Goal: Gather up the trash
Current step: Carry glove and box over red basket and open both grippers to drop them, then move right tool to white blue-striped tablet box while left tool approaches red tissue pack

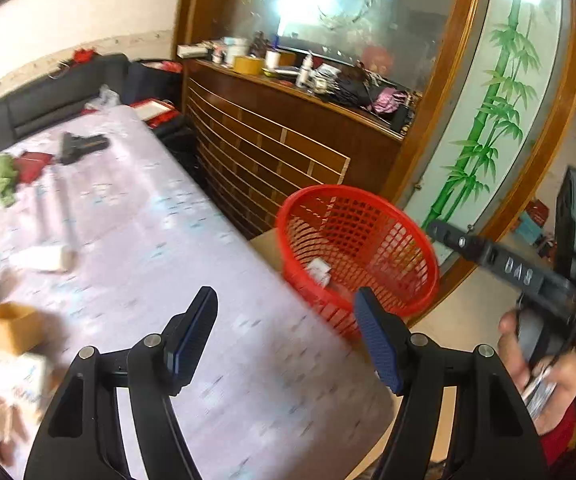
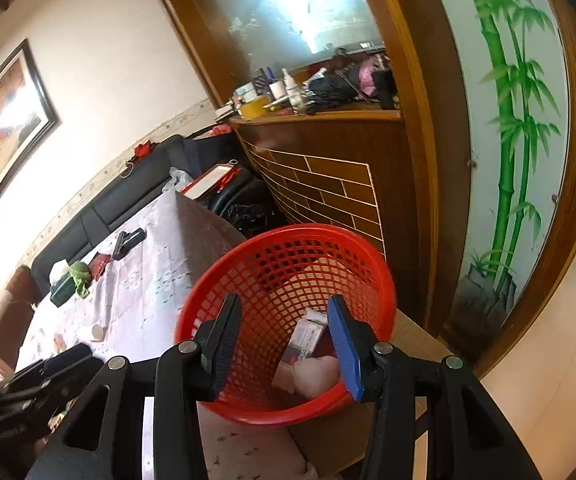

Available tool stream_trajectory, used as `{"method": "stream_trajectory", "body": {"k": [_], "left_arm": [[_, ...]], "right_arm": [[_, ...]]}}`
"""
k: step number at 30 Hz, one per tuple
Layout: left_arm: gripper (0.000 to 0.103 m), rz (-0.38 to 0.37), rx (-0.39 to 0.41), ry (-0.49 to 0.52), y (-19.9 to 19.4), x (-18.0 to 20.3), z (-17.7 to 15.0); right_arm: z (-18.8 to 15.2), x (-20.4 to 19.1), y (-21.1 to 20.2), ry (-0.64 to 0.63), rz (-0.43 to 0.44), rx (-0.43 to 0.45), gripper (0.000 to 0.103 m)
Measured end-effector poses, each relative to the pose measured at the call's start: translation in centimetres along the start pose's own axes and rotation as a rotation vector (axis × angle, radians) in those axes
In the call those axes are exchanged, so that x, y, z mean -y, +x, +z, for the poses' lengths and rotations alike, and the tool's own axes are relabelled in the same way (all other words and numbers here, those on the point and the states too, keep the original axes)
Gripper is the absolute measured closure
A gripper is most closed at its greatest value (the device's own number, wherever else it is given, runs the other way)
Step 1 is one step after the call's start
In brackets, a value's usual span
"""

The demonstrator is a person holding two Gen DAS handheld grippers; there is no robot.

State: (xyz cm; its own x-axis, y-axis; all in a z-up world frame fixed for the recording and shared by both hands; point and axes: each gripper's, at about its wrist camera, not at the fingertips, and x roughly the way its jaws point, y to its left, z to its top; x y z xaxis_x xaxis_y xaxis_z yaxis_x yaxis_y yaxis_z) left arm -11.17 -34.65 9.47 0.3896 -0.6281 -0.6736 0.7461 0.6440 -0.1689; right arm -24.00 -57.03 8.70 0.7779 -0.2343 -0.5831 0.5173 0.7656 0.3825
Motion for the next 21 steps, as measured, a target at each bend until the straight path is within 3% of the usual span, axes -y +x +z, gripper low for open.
{"method": "stream_trajectory", "body": {"k": [5, 12, 18, 21], "left_arm": [[0.028, 0.085, 0.049, -0.027, -4.9, -2.6, -3.4], [0.028, 0.19, 0.056, -0.135, -11.1, -9.5, -8.8], [0.021, 0.347, 0.06, -0.318, -15.9, -18.6, -13.4], [0.021, 0.384, 0.047, -0.431, -17.2, -22.7, -15.5]], "right_arm": [[-1.4, -3.8, -0.9, -0.053, 0.091, -0.013, 0.055], [-5.9, -12.6, -0.1, -0.193, 0.248, -0.125, 0.055], [-10.1, -19.7, 1.5, -0.322, 0.374, -0.259, 0.052], [-12.1, -23.1, 3.0, -0.394, 0.421, -0.323, 0.049]]}}
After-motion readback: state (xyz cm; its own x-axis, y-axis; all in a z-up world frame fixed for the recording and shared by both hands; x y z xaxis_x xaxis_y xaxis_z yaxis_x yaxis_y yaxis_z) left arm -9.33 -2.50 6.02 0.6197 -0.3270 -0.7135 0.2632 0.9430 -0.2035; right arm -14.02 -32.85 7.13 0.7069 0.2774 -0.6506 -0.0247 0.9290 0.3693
